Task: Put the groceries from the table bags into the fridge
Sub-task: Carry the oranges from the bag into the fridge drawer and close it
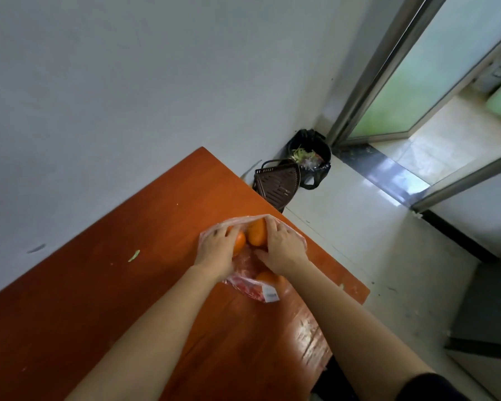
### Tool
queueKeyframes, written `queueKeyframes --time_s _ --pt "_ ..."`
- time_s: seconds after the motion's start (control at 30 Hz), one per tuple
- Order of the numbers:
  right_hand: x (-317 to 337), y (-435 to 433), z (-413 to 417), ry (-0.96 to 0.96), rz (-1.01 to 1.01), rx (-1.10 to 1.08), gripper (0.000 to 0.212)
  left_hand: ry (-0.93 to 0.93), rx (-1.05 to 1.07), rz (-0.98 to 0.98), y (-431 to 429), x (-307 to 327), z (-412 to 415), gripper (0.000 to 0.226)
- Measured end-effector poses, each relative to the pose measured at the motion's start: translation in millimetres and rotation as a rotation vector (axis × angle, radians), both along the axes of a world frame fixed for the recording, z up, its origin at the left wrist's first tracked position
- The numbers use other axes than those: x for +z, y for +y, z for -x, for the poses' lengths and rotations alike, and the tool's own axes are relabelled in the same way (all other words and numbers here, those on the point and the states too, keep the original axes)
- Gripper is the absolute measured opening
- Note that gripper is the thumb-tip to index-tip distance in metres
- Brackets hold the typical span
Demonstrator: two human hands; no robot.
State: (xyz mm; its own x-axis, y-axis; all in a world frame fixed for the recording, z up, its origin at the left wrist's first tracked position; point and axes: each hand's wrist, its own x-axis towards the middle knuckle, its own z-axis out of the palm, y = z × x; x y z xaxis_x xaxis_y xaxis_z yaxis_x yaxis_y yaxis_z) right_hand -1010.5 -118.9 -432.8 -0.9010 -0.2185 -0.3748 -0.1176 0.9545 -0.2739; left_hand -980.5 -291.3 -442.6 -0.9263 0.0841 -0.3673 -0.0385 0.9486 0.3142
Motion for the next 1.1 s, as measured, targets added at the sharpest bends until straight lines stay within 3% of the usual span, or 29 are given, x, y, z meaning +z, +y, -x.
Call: queueKeyframes --time_s 0.13,0.27,0.57,0.8,1.1 --pt "4.8 5.0 -2.3 -0.006 0.018 0.024 0.07 0.036 0.072 -0.15 -5.6 6.9 -6.6 0.077" --pt "30.9 11.4 -12.6 -0.037 0.056 0.118 0.074 0.03 0.137 -0.264 -14.7 33.2 -11.8 0.073" --pt "130.6 41.7 -47.9 0.011 0.351 0.095 0.075 0.042 0.25 -0.344 -21.9 151.6 -42.2 0.075" --pt "167.8 100.0 -72.7 0.224 0.465 -0.09 0.078 0.271 0.264 -0.331 16.0 198.9 -59.2 0.079" --pt "207.4 245.0 -157.1 0.545 0.575 -0.535 0.072 0.558 0.066 -0.588 180.2 252.2 -75.1 0.069"
